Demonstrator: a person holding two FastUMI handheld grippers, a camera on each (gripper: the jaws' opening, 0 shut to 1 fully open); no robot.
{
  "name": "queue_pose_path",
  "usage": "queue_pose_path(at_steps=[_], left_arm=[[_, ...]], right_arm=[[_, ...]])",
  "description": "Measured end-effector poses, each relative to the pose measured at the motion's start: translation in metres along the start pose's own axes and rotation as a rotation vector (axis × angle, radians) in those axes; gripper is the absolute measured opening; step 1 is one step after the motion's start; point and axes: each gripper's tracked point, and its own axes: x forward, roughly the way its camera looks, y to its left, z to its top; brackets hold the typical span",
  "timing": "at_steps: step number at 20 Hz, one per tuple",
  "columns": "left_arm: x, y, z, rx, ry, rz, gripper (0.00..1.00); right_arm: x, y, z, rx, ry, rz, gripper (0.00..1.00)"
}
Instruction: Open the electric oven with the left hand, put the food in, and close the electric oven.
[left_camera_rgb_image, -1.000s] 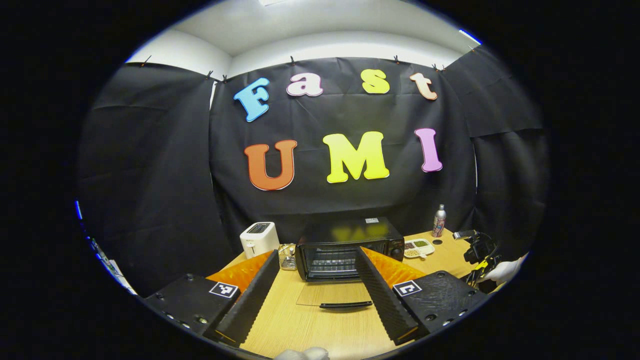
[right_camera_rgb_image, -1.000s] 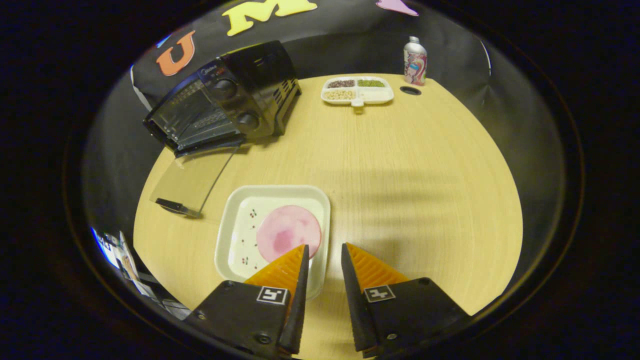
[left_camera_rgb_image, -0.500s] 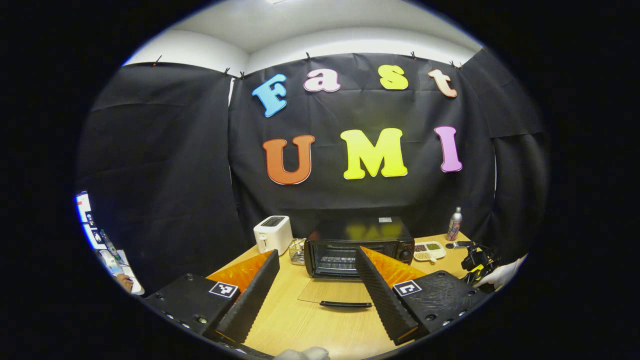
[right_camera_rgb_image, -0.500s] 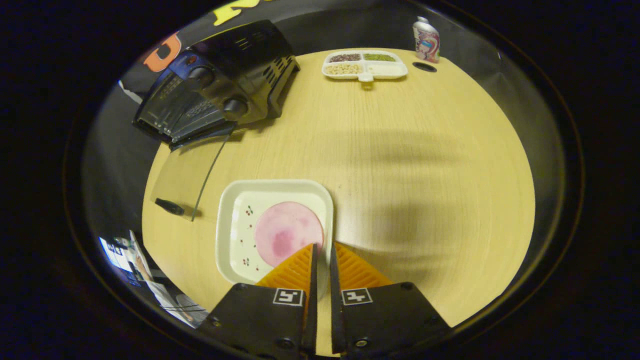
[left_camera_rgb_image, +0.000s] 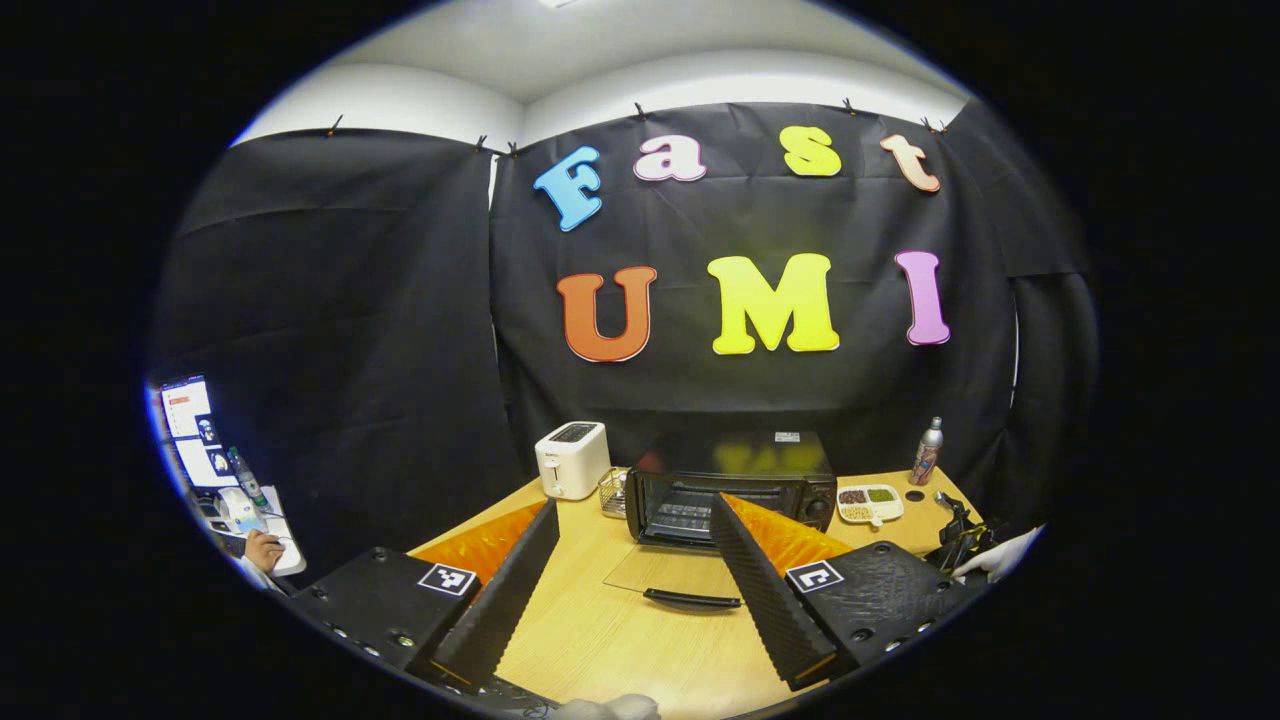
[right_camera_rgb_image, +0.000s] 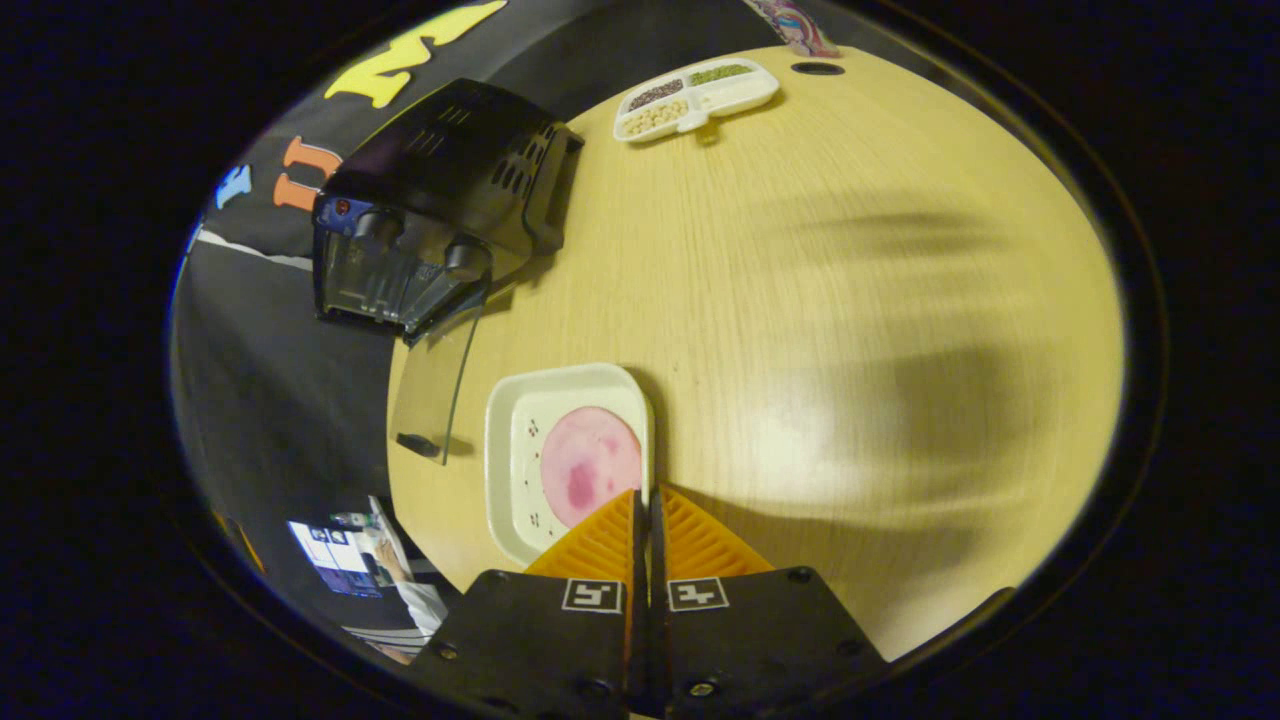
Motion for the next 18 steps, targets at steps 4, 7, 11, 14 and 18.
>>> queue_pose_path(at_steps=[4, 7, 11, 14, 18], left_arm=[[-0.003, -0.006, 0.004, 0.009, -0.005, -0.025, 0.97], [0.004, -0.007, 0.006, 0.010, -0.013, -0.058, 0.96], [0.019, 0.003, 0.012, 0.028, -0.037, -0.102, 0.97], [0.035, 0.014, 0.014, 0.063, -0.037, -0.142, 0.97], [0.052, 0.031, 0.009, 0.068, -0.016, -0.194, 0.97]], right_arm=[[-0.008, 0.012, 0.004, 0.050, -0.074, 0.086, 0.00], [-0.024, 0.021, 0.006, 0.089, -0.128, 0.111, 0.00], [-0.043, 0.042, 0.007, 0.109, -0.218, 0.089, 0.00], [-0.041, 0.070, 0.005, 0.182, -0.282, 0.097, 0.00], [-0.017, 0.122, 0.003, 0.250, -0.388, 0.098, 0.00]])
